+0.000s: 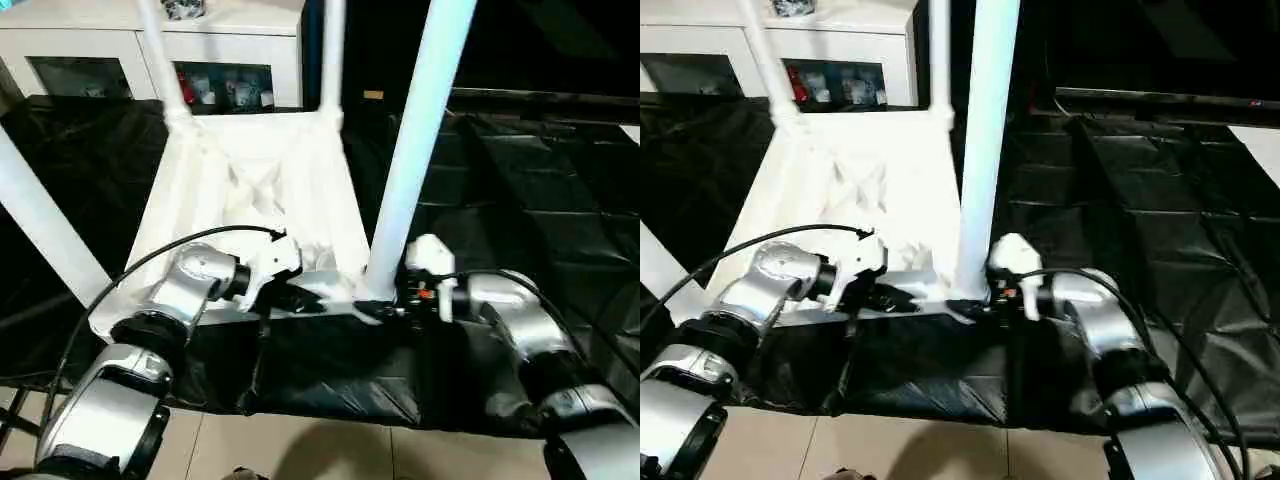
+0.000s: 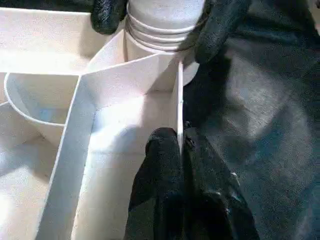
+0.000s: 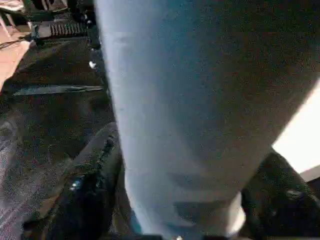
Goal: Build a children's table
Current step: Rotate leg to tighten
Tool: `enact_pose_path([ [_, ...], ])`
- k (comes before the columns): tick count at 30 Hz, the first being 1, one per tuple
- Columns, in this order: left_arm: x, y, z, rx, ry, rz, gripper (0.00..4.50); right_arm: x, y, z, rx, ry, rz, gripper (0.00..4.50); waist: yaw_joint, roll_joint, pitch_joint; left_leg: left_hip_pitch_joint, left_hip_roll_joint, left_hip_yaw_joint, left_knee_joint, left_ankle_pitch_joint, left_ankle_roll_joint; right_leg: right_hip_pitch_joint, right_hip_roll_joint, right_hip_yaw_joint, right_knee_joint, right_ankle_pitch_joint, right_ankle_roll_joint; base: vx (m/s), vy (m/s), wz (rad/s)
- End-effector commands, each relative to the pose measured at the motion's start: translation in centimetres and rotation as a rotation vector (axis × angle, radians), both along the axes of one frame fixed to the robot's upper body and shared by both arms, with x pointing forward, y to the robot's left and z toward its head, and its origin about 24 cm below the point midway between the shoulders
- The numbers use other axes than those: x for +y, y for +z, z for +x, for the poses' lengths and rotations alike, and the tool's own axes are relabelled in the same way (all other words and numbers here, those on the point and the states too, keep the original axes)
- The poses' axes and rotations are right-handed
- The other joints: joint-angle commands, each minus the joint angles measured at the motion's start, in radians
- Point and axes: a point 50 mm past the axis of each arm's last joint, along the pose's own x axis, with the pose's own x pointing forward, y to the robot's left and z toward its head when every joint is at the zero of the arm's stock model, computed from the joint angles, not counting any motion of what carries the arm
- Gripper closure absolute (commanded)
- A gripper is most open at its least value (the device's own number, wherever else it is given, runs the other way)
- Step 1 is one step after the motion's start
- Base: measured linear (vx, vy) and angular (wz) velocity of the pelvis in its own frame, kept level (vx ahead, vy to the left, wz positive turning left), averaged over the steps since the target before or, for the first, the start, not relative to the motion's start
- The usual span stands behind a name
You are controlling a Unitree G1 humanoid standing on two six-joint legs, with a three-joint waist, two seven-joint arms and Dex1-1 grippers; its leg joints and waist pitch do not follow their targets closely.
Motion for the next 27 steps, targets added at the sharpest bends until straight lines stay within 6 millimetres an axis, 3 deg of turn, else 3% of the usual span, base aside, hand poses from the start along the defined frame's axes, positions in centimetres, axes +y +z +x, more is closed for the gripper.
enact_pose_path([
  [1,-0.7,0.6,0.1,-0.022,-0.051,-0.006,4.50,1.3,0.1,-0.2,-0.002,0.089,-0.014,1.57,-0.001,-0.009,-0.064,0.018,0.023,-0.002,-0.063,-0.212,0.090,0.048,-0.029,0.030,-0.061,-0.075,-0.279,0.000,0.000,0.00],
  [12,-0.1,0.6,0.2,-0.009,-0.043,0.006,4.50,1.2,-0.3,-0.6,0.023,0.110,-0.011,1.81,0.000,-0.006,-0.064,0.022,0.024,-0.002,-0.064,-0.230,0.078,0.047,-0.029,0.031,-0.062,-0.087,-0.280,0.000,0.000,0.00],
  [15,-0.5,0.3,0.9,-0.028,0.071,0.015,4.50,1.4,-0.7,-0.5,0.048,0.006,0.024,1.81,-0.001,-0.004,-0.061,0.023,0.024,-0.002,-0.066,-0.241,0.071,0.046,-0.028,0.031,-0.064,-0.094,-0.281,0.000,0.000,0.00],
  [17,-0.9,0.1,1.2,-0.046,0.131,0.014,4.50,1.6,-1.1,-0.3,0.056,-0.078,0.033,1.81,-0.002,-0.004,-0.057,0.024,0.024,-0.003,-0.071,-0.281,0.053,0.044,-0.029,0.031,-0.071,-0.161,-0.268,0.000,0.000,0.00],
  [19,-2.3,-0.1,1.9,-0.085,0.255,0.009,4.50,2.1,-2.3,0.4,0.052,-0.299,0.027,1.81,-0.010,-0.004,-0.051,0.031,0.023,-0.008,-0.078,-0.339,0.011,0.036,-0.032,0.034,-0.081,-0.271,-0.234,0.000,0.000,0.00],
  [21,-3.2,-0.1,2.0,-0.085,0.286,-0.013,4.50,2.3,-2.6,0.6,0.042,-0.382,0.019,1.81,-0.017,-0.011,-0.053,0.027,0.017,-0.013,-0.078,-0.361,-0.004,0.040,-0.034,0.032,-0.090,-0.353,-0.198,0.000,0.000,0.00],
  [22,-3.5,-0.1,2.1,-0.087,0.298,-0.019,4.50,2.4,-2.8,0.8,0.044,-0.416,0.018,1.82,-0.022,-0.008,-0.051,0.028,0.017,-0.012,-0.079,-0.369,-0.003,0.034,-0.033,0.035,-0.095,-0.367,-0.187,0.000,0.000,0.00],
  [24,-6.0,-0.1,2.0,-0.097,0.328,-0.053,4.50,3.1,-3.5,1.6,0.071,-0.629,-0.001,1.82,-0.035,-0.007,-0.052,0.023,0.016,-0.014,-0.080,-0.361,-0.013,0.034,-0.029,0.036,-0.090,-0.341,-0.192,0.000,0.000,0.00],
  [25,-7.2,0.0,1.9,-0.101,0.330,-0.071,4.50,3.6,-3.7,2.0,0.099,-0.718,-0.012,1.82,-0.039,0.005,-0.051,0.024,0.013,-0.018,-0.082,-0.372,-0.020,0.035,-0.027,0.033,-0.090,-0.349,-0.188,0.000,0.000,0.00],
  [27,-8.3,-0.1,1.5,-0.099,0.309,-0.088,4.50,4.3,-3.6,2.2,0.115,-0.759,0.001,1.82,-0.050,-0.003,-0.053,0.027,0.011,-0.016,-0.080,-0.408,-0.016,0.031,-0.025,0.032,-0.098,-0.362,-0.182,0.000,0.000,0.00],
])
